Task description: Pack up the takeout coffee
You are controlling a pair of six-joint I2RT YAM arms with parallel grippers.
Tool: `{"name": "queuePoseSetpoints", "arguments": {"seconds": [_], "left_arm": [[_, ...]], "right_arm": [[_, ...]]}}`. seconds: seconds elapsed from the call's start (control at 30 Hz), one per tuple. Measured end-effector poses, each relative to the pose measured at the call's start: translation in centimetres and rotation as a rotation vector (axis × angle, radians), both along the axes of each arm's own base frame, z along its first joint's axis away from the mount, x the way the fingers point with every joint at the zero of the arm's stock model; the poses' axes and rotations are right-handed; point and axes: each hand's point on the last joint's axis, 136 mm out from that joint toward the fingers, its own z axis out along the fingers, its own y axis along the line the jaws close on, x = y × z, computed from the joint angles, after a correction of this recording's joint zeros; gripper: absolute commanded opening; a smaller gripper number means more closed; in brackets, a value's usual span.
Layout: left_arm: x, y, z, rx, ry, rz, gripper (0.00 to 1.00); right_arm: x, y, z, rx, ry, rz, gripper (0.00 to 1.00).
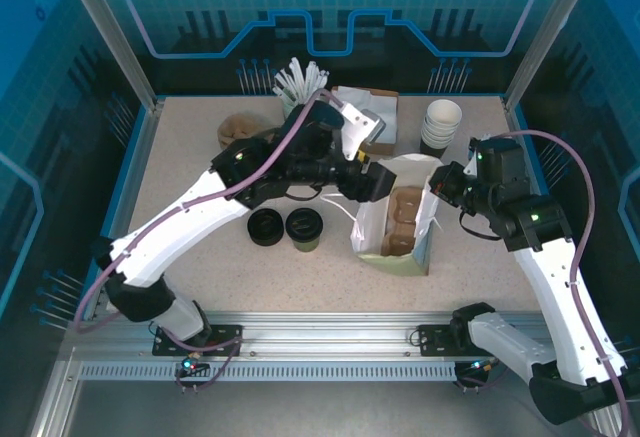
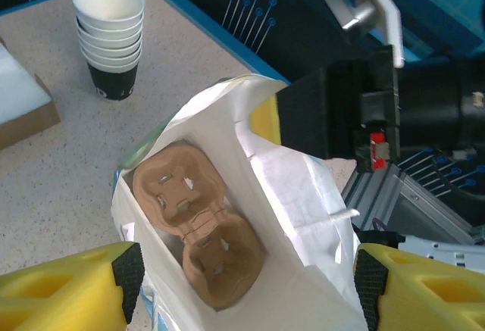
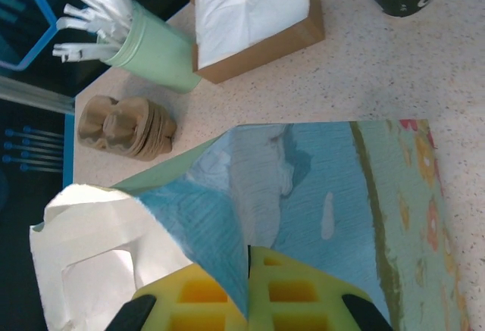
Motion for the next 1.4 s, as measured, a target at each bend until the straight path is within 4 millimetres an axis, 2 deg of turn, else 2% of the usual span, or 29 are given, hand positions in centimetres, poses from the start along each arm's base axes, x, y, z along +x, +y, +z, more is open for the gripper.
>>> {"name": "queuePoseSetpoints", "arguments": {"seconds": [0.1, 0.3, 0.4, 0.5, 0.73, 1.07, 1.4], "left_arm": [[0.3, -1.1, -1.6, 0.012, 0.082, 0.044, 0.66], [-0.3, -3.8, -7.2, 0.105, 0.244, 0.089, 0.56], [-0.5, -4.6, -9.9, 0.164, 0.297, 0.11, 0.47], [-0.4, -4.9, -11.9, 0.216, 0.338, 0.136, 0.44], [-0.1, -5.3, -14.1, 0.267, 0.376, 0.166, 0.38], [-0.1, -6.3, -18.3, 0.363, 0.431, 0.175, 0.38], [-0.2, -6.7, -21.5, 0.439, 0.482, 0.176, 0.39]], "right_arm": [[0.0, -0.4, -0.2, 0.017, 0.016, -0.046, 0.0], [0.0, -0.8, -0.3, 0.045, 0.029, -0.1, 0.0], [0.0, -0.8, -0.7, 0.052, 0.042, -0.111, 0.0], [0.0, -0.8, -1.0, 0.057, 0.054, -0.118, 0.0], [0.0, -0.8, -1.8, 0.066, 0.072, -0.13, 0.0], [-0.1, -0.6, -3.2, 0.084, 0.1, -0.137, 0.0], [0.1, -0.1, -3.1, 0.115, 0.085, -0.128, 0.0]]}}
